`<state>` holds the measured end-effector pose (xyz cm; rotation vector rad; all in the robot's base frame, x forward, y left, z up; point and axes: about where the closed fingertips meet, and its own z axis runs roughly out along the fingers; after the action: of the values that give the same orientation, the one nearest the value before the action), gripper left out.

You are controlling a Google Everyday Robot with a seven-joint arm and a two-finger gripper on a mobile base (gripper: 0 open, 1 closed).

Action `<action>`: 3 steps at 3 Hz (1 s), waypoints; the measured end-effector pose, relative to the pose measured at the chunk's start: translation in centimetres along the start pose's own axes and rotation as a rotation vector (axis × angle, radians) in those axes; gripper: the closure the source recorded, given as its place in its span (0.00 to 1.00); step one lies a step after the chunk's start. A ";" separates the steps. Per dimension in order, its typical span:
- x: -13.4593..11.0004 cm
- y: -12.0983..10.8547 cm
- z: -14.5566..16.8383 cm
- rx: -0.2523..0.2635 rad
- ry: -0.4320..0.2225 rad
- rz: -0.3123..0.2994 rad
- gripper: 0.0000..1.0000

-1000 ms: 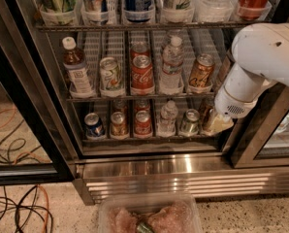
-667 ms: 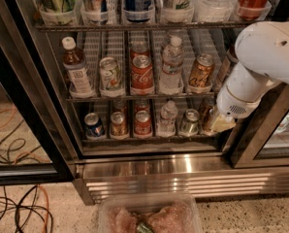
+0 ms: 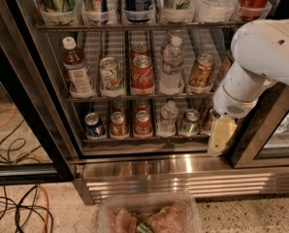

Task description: Pick orange can from middle shelf of fridge

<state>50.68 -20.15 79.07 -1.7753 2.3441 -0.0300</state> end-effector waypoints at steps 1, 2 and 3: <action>0.0 0.0 0.0 0.000 0.000 0.000 0.00; 0.0 0.0 0.0 0.000 0.000 0.000 0.19; 0.0 0.0 0.0 0.000 0.000 0.000 0.43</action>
Offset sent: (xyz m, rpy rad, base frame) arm 0.0000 0.0000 0.0000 0.0000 0.0000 0.0000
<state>50.67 -20.15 79.07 -1.7753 2.3441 -0.0300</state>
